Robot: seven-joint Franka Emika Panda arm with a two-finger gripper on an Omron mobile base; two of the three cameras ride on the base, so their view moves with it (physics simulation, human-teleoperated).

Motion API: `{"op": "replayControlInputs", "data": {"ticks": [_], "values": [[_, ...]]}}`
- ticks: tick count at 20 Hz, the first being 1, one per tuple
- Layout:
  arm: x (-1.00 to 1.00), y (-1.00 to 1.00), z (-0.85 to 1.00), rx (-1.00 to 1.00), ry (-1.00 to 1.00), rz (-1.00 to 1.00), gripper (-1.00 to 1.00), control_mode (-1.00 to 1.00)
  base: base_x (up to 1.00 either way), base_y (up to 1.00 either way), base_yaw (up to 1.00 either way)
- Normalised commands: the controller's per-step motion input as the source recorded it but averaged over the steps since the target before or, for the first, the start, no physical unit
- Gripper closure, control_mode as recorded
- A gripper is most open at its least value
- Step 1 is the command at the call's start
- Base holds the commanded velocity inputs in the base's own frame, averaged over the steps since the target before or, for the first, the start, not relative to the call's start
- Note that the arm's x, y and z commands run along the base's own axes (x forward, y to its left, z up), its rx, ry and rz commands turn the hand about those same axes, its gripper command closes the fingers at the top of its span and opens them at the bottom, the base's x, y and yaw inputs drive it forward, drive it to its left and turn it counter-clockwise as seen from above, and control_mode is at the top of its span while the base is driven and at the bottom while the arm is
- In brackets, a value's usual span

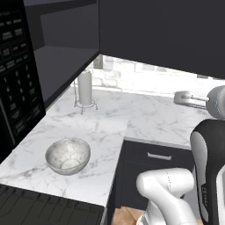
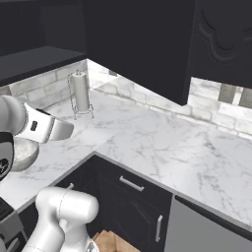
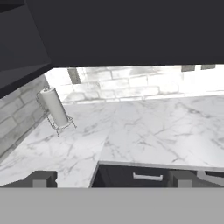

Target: Open the cabinet and move the ladle to the pot. Then close the cabinet.

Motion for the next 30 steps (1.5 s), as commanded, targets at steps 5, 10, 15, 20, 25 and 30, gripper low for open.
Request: {"op": "replayControlInputs", "data": {"ticks": [5,10,15,20,25,30], "values": [[0.0,0.0,0.0,0.0,0.0,0.0,-1.0,1.0,0.0,0.06,-0.04],[-0.08,-0.06,0.02,0.0,-0.1,0.0,-1.0,-1.0,0.0,0.0,0.0],[-0.08,-0.11,0.21,0.0,-0.21,0.0,-1.0,-1.0,0.0,0.0,0.0],[-0.04,-0.15,0.45,0.0,-0.22,0.01,-1.0,-1.0,0.0,0.0,0.0],[0.0,-0.29,0.44,0.07,0.0,0.01,-1.0,-1.0,0.0,0.0,0.0],[0.0,-0.5,0.4,0.07,0.0,0.0,-1.0,-1.0,0.0,0.0,0.0]]}}
